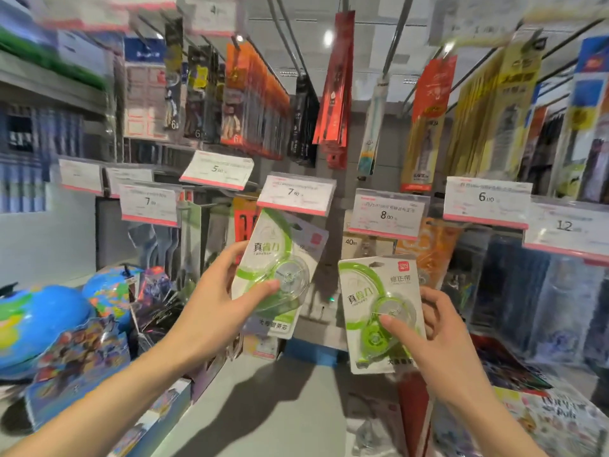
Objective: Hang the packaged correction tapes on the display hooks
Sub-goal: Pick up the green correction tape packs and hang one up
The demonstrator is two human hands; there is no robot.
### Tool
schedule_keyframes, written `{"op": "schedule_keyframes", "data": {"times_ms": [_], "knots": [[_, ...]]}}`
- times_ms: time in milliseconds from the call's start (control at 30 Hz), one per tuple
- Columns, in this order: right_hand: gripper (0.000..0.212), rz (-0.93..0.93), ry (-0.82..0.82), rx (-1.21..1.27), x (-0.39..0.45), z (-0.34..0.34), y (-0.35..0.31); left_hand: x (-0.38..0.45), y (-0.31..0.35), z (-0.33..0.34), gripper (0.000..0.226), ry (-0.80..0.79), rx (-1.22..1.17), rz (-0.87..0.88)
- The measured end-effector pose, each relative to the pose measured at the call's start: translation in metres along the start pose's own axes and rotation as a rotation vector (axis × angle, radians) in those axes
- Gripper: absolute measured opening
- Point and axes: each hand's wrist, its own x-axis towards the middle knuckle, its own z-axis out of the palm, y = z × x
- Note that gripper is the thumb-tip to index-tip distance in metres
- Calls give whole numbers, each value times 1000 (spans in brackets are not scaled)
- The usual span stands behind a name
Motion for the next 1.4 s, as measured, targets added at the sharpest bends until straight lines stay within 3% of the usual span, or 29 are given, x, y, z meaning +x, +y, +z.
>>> {"op": "schedule_keyframes", "data": {"times_ms": [567,1000,1400], "knots": [[34,-171,44,-104,47,88,-36,17,6,-45,50,19,86,189],[17,-183,96,-129,68,98,-49,23,2,-52,48,13,119,213],[16,-141,109,-95,70,101,-42,19,-3,-51,49,8,118,172]]}}
